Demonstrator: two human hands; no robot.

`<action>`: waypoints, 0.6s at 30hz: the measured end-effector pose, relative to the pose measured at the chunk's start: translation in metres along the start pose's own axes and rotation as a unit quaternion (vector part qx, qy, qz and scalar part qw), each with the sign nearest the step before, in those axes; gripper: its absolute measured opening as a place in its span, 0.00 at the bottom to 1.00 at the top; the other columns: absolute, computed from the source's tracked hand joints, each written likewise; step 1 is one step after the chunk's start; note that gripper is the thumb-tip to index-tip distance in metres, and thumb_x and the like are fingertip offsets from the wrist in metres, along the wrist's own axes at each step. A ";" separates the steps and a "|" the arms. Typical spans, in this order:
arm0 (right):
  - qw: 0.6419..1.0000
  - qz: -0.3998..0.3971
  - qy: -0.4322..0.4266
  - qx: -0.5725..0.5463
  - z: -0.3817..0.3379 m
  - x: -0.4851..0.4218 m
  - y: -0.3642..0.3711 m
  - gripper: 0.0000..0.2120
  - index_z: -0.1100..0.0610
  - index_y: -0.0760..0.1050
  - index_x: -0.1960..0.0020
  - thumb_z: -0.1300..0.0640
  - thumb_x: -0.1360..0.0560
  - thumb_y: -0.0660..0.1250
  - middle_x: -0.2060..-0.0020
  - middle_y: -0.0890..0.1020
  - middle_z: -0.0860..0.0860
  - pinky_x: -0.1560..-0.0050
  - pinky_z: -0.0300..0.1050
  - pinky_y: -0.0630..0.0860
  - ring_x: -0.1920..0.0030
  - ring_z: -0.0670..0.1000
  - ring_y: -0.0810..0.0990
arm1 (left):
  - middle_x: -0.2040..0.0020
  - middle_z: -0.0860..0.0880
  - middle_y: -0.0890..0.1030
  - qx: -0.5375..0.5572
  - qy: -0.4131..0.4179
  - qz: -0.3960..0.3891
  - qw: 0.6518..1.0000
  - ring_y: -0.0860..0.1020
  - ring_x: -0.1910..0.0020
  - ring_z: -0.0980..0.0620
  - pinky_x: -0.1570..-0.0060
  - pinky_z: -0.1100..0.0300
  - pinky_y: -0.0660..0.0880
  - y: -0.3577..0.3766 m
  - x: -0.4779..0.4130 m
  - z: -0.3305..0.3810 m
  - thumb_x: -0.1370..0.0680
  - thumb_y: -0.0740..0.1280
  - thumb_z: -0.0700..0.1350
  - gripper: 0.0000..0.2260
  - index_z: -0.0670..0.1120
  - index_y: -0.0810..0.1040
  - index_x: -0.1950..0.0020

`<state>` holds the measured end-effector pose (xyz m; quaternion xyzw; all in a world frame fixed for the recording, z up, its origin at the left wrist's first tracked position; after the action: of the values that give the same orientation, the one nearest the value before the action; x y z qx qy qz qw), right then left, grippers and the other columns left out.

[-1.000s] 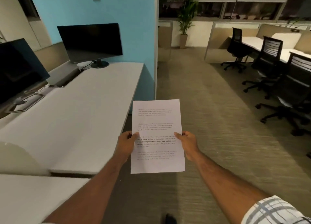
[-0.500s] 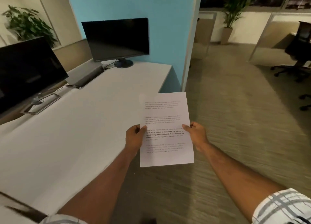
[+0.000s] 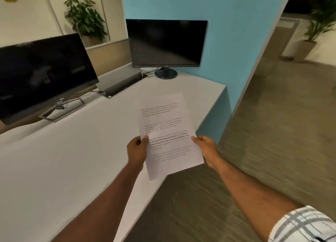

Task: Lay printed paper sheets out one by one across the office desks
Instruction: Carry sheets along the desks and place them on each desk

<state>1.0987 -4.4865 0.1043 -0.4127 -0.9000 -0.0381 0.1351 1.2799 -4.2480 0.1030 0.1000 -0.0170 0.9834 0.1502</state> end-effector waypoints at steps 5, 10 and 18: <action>0.998 -0.046 -0.014 0.052 -0.013 -0.075 0.046 0.10 0.61 0.80 0.47 0.57 0.25 0.72 0.52 0.85 0.57 0.50 0.53 0.82 0.54 0.57 0.84 | 0.52 0.47 0.84 0.044 -0.027 0.079 0.996 0.82 0.54 0.49 0.54 0.56 0.78 -0.015 -0.040 -0.002 0.21 0.67 0.44 0.07 0.41 0.81 0.48; 0.989 -0.111 -0.041 0.094 -0.018 -0.127 0.104 0.03 0.57 0.79 0.51 0.61 0.25 0.71 0.53 0.85 0.55 0.48 0.51 0.82 0.52 0.56 0.84 | 0.54 0.48 0.83 0.027 -0.034 0.148 0.988 0.81 0.57 0.52 0.62 0.63 0.74 -0.042 -0.067 -0.011 0.21 0.66 0.43 0.08 0.40 0.81 0.49; 0.972 -0.186 -0.050 0.136 -0.022 -0.221 0.163 0.03 0.57 0.78 0.53 0.63 0.25 0.70 0.56 0.85 0.54 0.53 0.48 0.81 0.57 0.54 0.84 | 0.55 0.50 0.82 0.022 -0.037 0.241 0.970 0.80 0.59 0.53 0.58 0.61 0.77 -0.052 -0.120 -0.027 0.21 0.67 0.43 0.12 0.40 0.79 0.40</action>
<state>1.3643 -4.5456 0.0580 -0.2175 -0.9632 0.0812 0.1354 1.4025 -4.2321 0.0523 0.1325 -0.0245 0.9864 -0.0940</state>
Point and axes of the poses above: each hand's wrist, its own x-axis away from the middle knuckle, its own y-axis out of the palm, z = x × y, the point moved 10 cm from there along -x, towards the middle knuckle
